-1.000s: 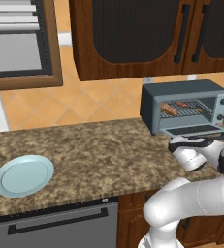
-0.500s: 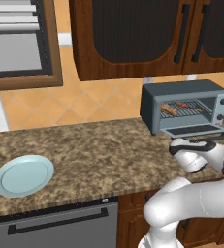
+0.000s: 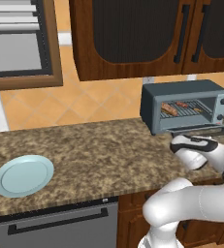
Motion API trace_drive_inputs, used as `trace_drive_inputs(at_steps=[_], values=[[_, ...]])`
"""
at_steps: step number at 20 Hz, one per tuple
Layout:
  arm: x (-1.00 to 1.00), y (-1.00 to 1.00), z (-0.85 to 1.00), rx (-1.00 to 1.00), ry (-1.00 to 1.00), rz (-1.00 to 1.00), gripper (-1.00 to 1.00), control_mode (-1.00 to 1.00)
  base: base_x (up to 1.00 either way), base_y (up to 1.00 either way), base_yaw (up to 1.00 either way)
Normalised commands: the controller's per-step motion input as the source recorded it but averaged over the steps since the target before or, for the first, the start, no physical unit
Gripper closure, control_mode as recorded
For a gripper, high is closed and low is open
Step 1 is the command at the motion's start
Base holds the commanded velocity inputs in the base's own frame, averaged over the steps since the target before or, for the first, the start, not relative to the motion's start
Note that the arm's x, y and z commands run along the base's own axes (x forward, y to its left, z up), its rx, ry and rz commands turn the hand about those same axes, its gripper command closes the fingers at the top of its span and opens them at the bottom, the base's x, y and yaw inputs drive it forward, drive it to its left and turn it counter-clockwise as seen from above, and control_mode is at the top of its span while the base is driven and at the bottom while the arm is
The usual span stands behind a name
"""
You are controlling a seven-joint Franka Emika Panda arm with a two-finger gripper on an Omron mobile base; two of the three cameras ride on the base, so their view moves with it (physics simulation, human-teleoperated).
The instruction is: Pick up the kebab skewer and baguette bread, and place them inside the toaster oven. Close the toaster oven door and start by setting the timer.
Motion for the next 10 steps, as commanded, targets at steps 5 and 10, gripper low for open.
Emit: trace_drive_inputs(at_steps=[5,10], values=[[0.38,-0.16,1.0,0.0,0.06,0.0,-1.0,-1.0,0.0,0.0,0.0],[0.41,-0.1,1.0,0.0,0.11,0.0,-1.0,-1.0,0.0,0.0,0.0]])
